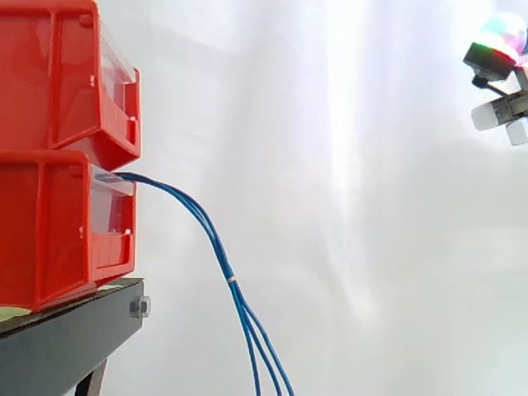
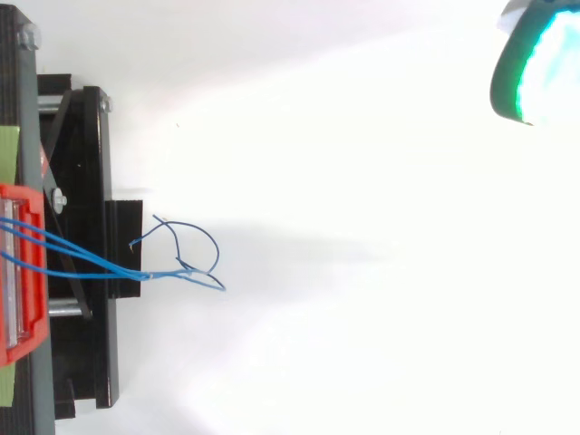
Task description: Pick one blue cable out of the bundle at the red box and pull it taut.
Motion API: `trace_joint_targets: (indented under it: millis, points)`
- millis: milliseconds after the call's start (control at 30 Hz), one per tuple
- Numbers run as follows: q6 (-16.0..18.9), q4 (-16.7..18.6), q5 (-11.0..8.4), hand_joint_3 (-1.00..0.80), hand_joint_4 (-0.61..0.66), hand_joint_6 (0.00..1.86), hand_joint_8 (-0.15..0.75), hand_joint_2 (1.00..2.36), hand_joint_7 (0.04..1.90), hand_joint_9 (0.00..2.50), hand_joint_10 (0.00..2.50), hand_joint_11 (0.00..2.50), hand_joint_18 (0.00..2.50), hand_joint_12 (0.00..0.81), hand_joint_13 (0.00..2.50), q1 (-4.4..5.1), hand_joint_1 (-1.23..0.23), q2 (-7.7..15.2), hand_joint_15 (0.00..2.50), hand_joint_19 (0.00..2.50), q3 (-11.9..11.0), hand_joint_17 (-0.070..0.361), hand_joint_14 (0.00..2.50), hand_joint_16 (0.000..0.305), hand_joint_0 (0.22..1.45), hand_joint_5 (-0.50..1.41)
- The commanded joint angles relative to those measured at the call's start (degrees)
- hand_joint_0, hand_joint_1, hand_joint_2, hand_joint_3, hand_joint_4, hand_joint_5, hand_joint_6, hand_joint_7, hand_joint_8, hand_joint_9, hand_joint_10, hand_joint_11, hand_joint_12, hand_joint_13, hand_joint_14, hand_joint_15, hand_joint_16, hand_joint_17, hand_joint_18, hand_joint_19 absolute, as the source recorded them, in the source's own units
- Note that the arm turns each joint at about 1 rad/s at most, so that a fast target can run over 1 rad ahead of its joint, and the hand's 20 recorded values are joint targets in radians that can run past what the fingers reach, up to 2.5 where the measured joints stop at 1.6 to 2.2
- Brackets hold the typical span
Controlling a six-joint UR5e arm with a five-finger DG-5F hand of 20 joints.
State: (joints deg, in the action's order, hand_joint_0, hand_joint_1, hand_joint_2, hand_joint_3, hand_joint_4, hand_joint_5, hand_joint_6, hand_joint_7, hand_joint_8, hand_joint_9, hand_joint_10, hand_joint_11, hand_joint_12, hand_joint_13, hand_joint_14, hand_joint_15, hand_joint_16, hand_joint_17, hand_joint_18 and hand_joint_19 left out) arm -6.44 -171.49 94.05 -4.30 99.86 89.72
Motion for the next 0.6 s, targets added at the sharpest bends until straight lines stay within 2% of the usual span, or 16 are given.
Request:
trace_joint_targets:
  millis: [0,167,267,333,367,567]
  points:
    - [-1.2,0.02,-0.71,-0.5,0.37,0.5,0.336,1.0,0.85,0.51,0.01,0.43,0.35,0.386,0.29,0.35,-0.86,0.78,0.06,0.18,0.01,0.129,0.0,0.058,0.57,-0.17]
    - [-1.29,1.78,-0.8,-0.5,0.37,0.5,0.333,1.0,0.87,0.53,0.01,0.44,0.39,0.385,0.32,0.79,-0.87,4.2,0.07,0.2,-0.07,0.127,0.0,0.057,0.59,-0.17]
    - [-1.47,5.38,-1.15,-0.5,0.37,0.5,0.334,1.0,0.89,0.54,0.01,0.45,0.41,0.385,0.34,1.14,-0.87,6.49,0.08,0.21,-0.07,0.127,0.0,0.056,0.59,-0.17]
    - [-1.47,7.05,-1.68,-0.5,0.37,0.5,0.334,1.0,0.91,0.55,0.01,0.46,0.42,0.385,0.34,1.23,-0.87,7.37,0.08,0.2,-0.07,0.126,0.0,0.056,0.59,-0.16]
    - [-1.47,8.11,-2.12,-0.5,0.37,0.5,0.332,1.0,0.98,0.55,0.01,0.45,0.42,0.384,0.34,1.31,-0.88,8.07,0.09,0.21,-0.07,0.126,0.0,0.056,0.62,-0.15]
    - [-1.2,12.06,-4.31,-0.37,0.31,0.5,0.331,1.01,1.12,0.54,0.01,0.44,0.42,0.384,0.35,2.11,-0.88,11.85,0.09,0.21,-0.07,0.125,0.0,0.056,0.63,-0.14]
